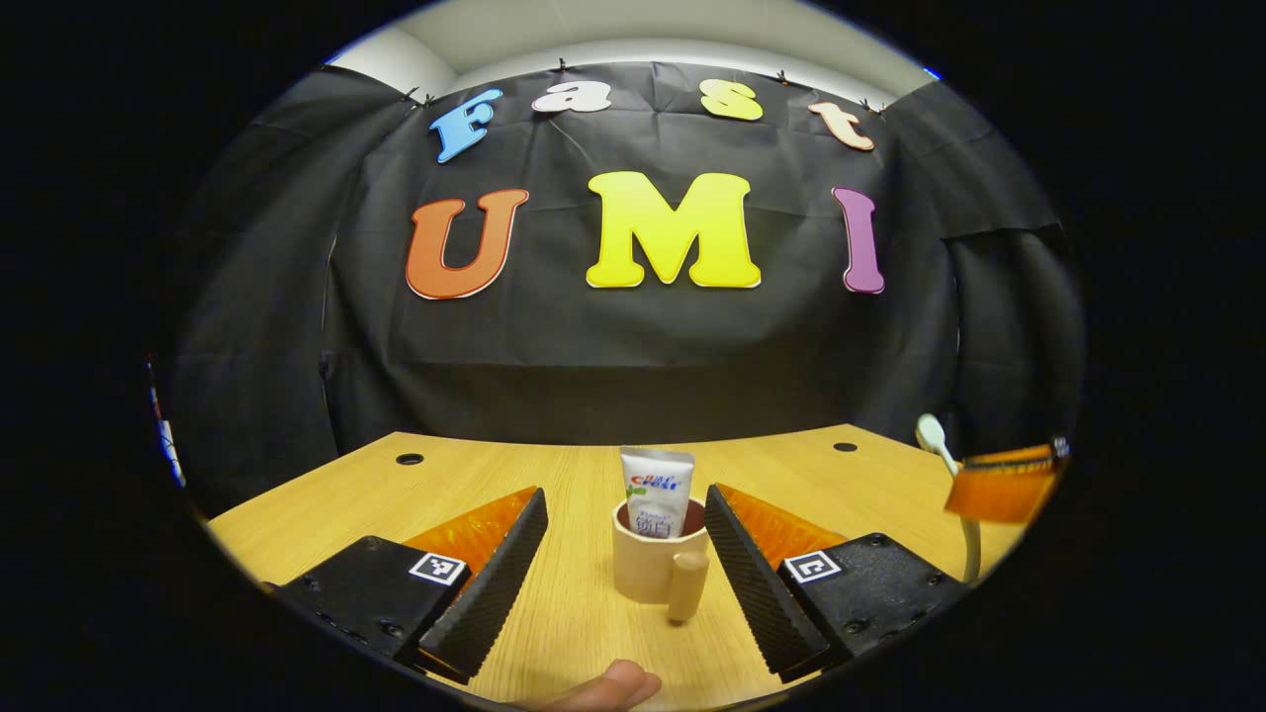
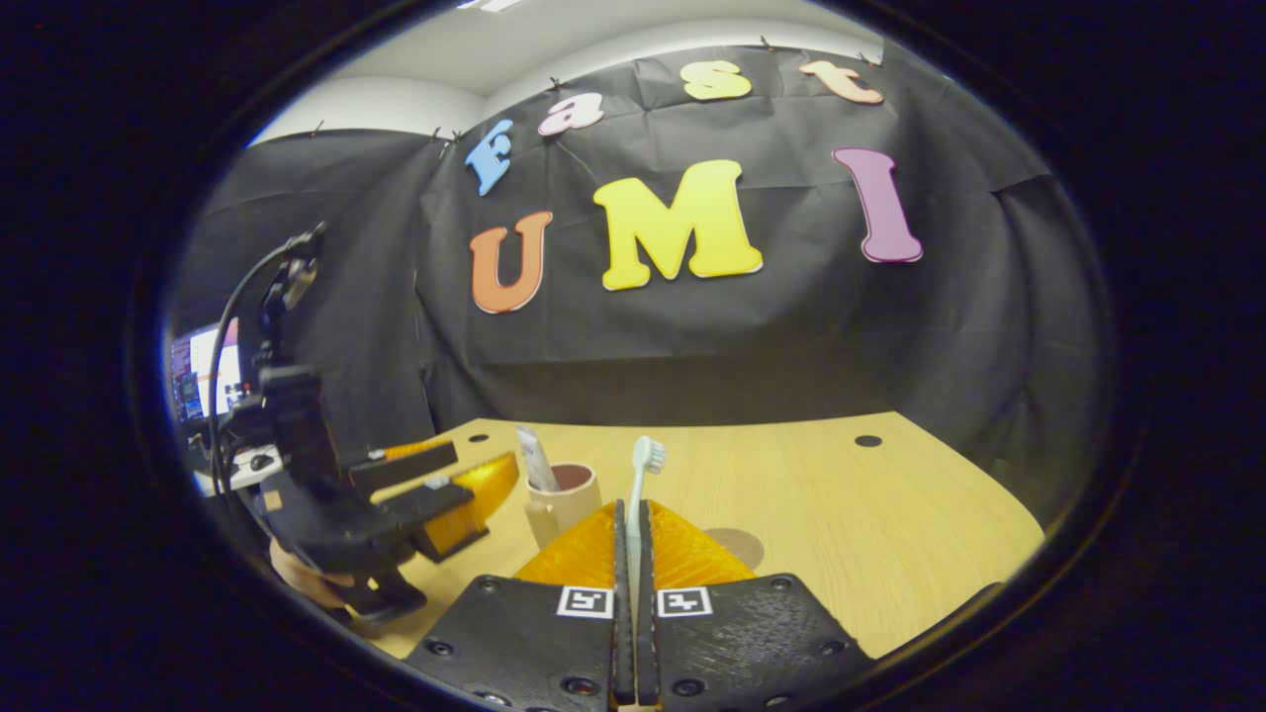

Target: Put the toothbrush and toothpaste on the desktop into the cup, then pick up the cup and place it on the coaster on the desktop.

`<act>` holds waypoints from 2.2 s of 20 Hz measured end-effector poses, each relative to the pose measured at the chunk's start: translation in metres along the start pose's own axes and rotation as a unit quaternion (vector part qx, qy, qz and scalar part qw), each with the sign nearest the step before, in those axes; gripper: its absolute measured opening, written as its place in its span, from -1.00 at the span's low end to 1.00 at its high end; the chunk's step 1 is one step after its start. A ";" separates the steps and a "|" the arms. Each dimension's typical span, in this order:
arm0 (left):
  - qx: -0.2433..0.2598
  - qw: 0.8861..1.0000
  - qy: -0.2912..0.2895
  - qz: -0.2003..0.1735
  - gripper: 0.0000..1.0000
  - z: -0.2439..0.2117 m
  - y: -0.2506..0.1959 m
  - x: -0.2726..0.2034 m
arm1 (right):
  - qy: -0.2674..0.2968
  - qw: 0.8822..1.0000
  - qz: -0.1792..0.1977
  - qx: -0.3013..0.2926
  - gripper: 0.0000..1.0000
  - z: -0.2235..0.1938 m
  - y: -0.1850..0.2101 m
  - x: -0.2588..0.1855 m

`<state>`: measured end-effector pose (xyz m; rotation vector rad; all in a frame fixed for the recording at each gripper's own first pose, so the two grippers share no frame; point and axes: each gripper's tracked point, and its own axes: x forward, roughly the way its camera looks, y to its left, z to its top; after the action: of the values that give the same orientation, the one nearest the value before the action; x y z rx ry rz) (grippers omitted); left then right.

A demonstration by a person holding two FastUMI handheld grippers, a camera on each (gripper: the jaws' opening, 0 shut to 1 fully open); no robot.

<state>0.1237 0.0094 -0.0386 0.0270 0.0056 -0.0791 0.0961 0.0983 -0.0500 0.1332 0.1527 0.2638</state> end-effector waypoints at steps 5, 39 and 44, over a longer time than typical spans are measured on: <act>-0.020 0.999 0.027 -0.009 1.00 -0.036 0.006 -0.015 | -0.033 0.999 0.016 -0.017 -0.97 0.044 0.032 0.050; -0.020 0.999 -0.009 0.025 1.00 -0.042 0.037 -0.013 | -0.056 0.997 0.026 -0.042 -0.90 0.073 0.079 0.173; -0.020 0.999 -0.007 0.026 1.00 -0.043 0.038 -0.013 | -0.050 0.997 0.024 -0.044 -0.90 0.069 0.079 0.173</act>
<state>0.1133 0.0494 -0.0810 -0.0127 -0.0079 -0.0268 0.2528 0.2126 0.0064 0.0625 0.0383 0.3115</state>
